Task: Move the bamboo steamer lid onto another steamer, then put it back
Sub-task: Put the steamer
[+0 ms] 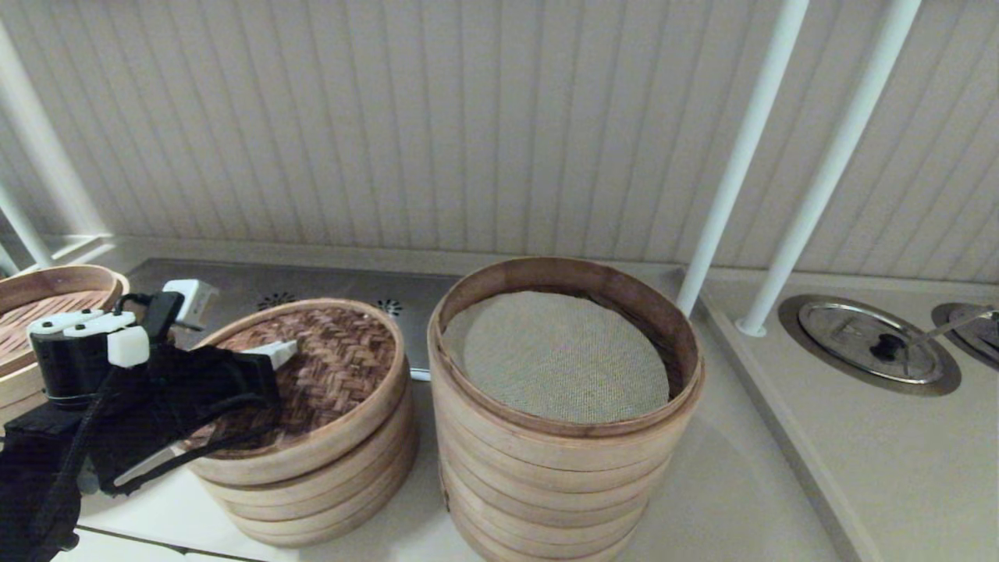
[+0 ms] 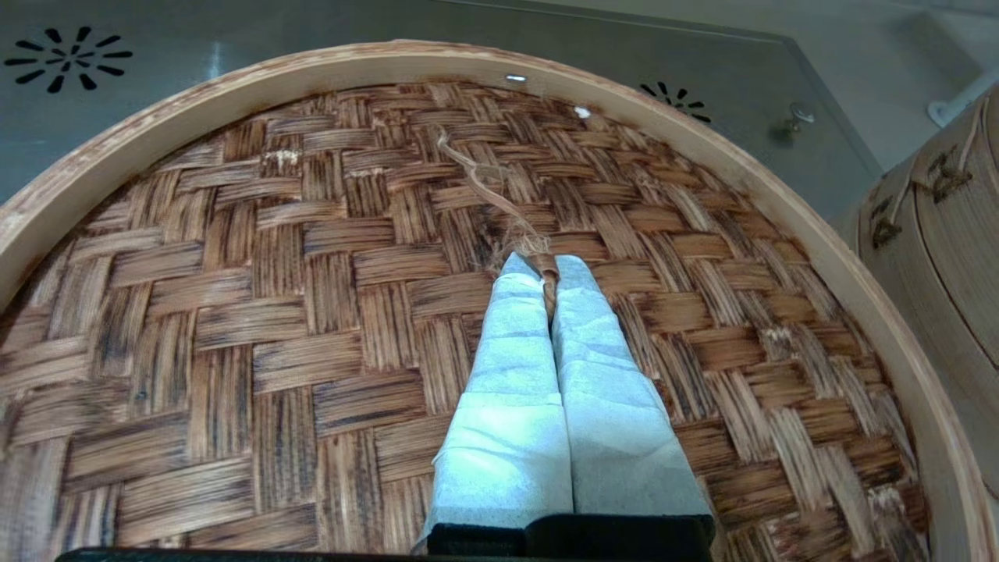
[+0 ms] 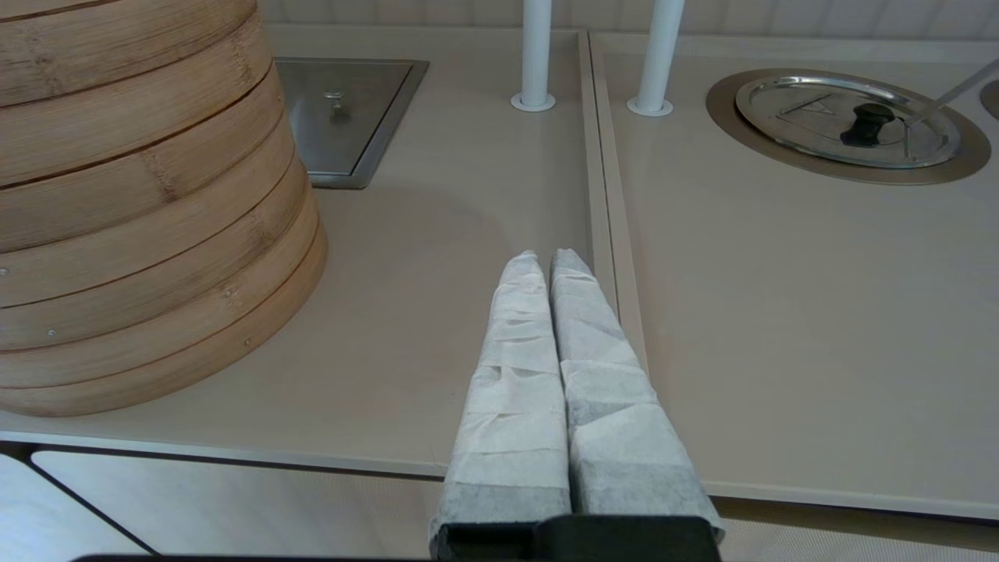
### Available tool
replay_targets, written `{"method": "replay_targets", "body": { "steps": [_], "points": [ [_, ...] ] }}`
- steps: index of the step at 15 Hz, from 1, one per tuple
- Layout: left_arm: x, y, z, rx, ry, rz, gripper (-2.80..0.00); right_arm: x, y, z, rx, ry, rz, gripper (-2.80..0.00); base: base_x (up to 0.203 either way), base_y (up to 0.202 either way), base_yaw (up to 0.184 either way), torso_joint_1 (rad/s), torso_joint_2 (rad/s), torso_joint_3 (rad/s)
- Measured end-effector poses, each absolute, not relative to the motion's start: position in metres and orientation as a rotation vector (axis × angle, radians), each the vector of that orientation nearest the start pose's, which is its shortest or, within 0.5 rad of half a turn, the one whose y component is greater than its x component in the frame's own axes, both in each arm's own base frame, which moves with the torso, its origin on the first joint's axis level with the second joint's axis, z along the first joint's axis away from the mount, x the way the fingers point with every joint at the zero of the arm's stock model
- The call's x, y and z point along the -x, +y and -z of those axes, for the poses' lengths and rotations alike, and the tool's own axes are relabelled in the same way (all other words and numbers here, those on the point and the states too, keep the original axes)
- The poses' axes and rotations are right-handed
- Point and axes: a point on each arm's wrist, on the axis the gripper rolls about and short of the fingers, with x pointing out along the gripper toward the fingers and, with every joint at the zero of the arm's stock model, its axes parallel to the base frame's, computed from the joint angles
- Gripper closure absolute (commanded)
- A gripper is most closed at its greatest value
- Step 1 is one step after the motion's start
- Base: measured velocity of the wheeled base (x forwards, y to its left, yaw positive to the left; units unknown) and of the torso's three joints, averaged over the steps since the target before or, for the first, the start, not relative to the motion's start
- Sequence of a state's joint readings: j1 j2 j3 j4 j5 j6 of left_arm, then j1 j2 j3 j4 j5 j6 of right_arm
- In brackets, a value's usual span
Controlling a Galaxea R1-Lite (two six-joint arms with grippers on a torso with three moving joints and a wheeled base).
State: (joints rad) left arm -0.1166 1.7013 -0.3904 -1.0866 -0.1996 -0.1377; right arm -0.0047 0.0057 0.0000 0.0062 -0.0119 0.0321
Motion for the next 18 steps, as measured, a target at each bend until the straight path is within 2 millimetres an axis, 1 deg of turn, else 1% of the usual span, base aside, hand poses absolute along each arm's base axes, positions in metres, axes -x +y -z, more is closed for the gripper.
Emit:
{"method": "replay_targets", "body": {
  "steps": [8, 12, 18],
  "points": [
    [-0.245, -0.032, -0.125, 0.150, 0.252, 0.294, 0.00, 0.022, 0.000, -0.075, -0.032, 0.012, 0.017, 0.00, 0.000, 0.000, 0.000, 0.000, 0.00, 0.000],
    [-0.245, -0.033, -0.126, 0.149, 0.253, 0.299, 0.00, 0.022, 0.000, -0.075, -0.032, 0.012, 0.017, 0.00, 0.000, 0.000, 0.000, 0.000, 0.00, 0.000],
    [-0.243, -0.037, -0.121, 0.145, 0.272, 0.312, 0.00, 0.022, 0.000, -0.075, -0.032, 0.012, 0.017, 0.00, 0.000, 0.000, 0.000, 0.000, 0.00, 0.000]
  ]
}}
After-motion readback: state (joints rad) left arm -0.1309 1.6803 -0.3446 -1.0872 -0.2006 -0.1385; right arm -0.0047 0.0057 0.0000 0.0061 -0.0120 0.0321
